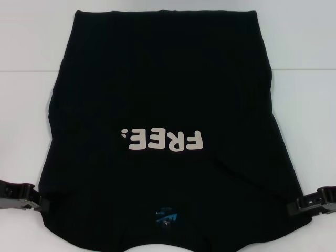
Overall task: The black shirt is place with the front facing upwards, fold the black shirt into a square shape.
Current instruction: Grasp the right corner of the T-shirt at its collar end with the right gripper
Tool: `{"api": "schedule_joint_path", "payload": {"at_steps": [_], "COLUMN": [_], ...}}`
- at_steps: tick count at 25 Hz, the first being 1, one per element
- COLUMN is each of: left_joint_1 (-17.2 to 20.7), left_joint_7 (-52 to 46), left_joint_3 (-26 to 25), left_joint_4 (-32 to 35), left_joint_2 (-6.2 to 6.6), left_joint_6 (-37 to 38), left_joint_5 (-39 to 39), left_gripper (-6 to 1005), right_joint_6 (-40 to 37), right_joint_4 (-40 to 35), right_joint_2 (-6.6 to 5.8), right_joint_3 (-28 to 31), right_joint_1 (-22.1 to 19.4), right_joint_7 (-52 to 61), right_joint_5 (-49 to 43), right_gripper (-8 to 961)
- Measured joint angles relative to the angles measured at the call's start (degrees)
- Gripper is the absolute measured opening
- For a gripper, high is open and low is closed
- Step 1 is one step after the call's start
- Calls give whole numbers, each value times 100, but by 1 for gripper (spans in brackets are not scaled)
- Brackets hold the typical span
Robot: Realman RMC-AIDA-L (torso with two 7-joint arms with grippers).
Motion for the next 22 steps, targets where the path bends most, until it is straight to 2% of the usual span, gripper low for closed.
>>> {"api": "schedule_joint_path", "payload": {"at_steps": [6, 17, 22], "left_joint_1": [4, 9, -7], "left_joint_7": [5, 45, 55], "left_joint_3": [2, -33, -37], "left_joint_4": [-3, -3, -3], "left_joint_2": [0, 0, 0], "left_joint_6": [0, 7, 25], "left_joint_5": [-8, -23, -29], "left_gripper": [35, 35, 35], "right_joint_6": [-16, 10, 39], "right_joint_4": [163, 122, 124], "right_joint_2": [23, 192, 208], "right_joint_3": [-2, -11, -114], "right_joint_1": [126, 337, 358], "right_joint_7": [-83, -327, -361], "right_joint_5": [30, 12, 5], "right_gripper": [705, 642, 613]}}
